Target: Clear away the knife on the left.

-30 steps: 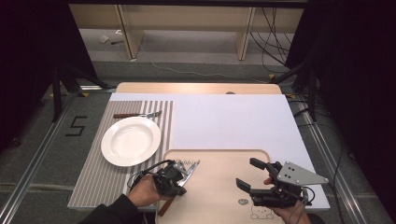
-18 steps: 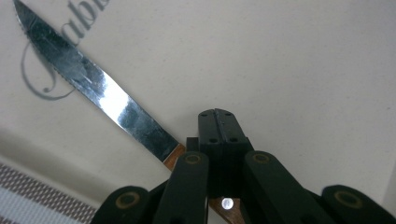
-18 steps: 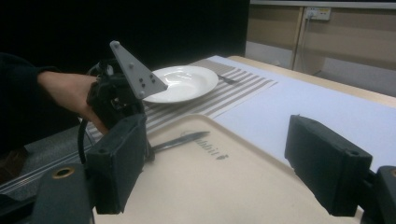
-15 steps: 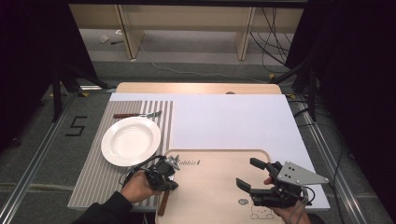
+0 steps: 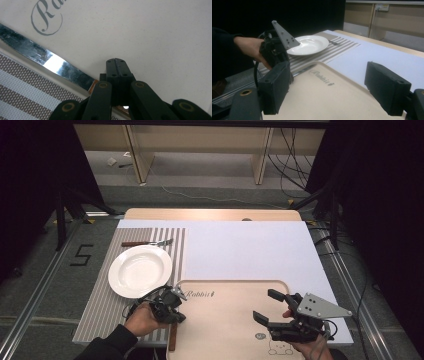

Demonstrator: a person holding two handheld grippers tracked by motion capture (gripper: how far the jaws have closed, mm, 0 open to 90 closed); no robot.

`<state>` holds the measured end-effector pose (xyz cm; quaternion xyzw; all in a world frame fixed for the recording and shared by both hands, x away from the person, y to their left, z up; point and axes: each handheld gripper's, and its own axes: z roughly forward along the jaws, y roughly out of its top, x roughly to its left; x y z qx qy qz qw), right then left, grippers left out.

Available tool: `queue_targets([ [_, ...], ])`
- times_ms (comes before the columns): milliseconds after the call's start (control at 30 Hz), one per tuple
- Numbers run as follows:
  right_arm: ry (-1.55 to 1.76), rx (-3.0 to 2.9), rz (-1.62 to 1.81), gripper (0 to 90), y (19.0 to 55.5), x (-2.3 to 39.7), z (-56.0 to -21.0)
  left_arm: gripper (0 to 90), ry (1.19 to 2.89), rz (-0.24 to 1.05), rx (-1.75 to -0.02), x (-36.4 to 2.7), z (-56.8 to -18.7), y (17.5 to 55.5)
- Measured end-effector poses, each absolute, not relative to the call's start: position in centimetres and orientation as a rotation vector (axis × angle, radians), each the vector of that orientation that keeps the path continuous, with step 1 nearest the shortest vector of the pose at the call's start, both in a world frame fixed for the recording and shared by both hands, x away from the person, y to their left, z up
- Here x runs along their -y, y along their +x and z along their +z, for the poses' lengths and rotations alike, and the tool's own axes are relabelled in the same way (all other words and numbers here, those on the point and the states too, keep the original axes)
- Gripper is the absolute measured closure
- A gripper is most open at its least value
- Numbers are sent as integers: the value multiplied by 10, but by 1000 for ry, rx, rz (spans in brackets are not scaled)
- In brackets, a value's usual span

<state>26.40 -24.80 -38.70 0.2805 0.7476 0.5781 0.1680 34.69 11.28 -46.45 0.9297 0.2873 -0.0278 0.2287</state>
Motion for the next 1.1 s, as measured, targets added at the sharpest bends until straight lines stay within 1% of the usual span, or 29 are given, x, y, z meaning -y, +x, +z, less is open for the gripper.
queue_targets([
  [67, 797, -2126, 1645, 222, 264, 248, -387, 884, 2554, -70, -780, -113, -464, 346],
  [167, 798, -2127, 1644, 222, 264, 248, -387, 801, 2522, -57, -765, -115, -462, 346],
  [233, 797, -2125, 1645, 222, 264, 248, -387, 685, 2474, -27, -749, -115, -459, 345],
  [267, 797, -2129, 1642, 222, 264, 248, -387, 603, 2444, -28, -761, -116, -458, 344],
  [333, 798, -2129, 1642, 222, 264, 248, -387, 551, 2393, -37, -753, -118, -454, 343],
  [467, 798, -2128, 1642, 222, 264, 248, -387, 409, 2278, -16, -741, -122, -448, 339],
  [600, 797, -2131, 1641, 222, 264, 248, -387, 336, 2197, -7, -710, -127, -443, 336],
  [733, 797, -2131, 1641, 222, 264, 248, -387, 286, 2114, 14, -668, -130, -437, 331],
  [967, 797, -2130, 1640, 222, 264, 248, -387, 247, 1964, 47, -648, -141, -427, 325],
  [1100, 799, -2129, 1640, 222, 264, 248, -387, 200, 1918, 70, -650, -149, -424, 320],
])
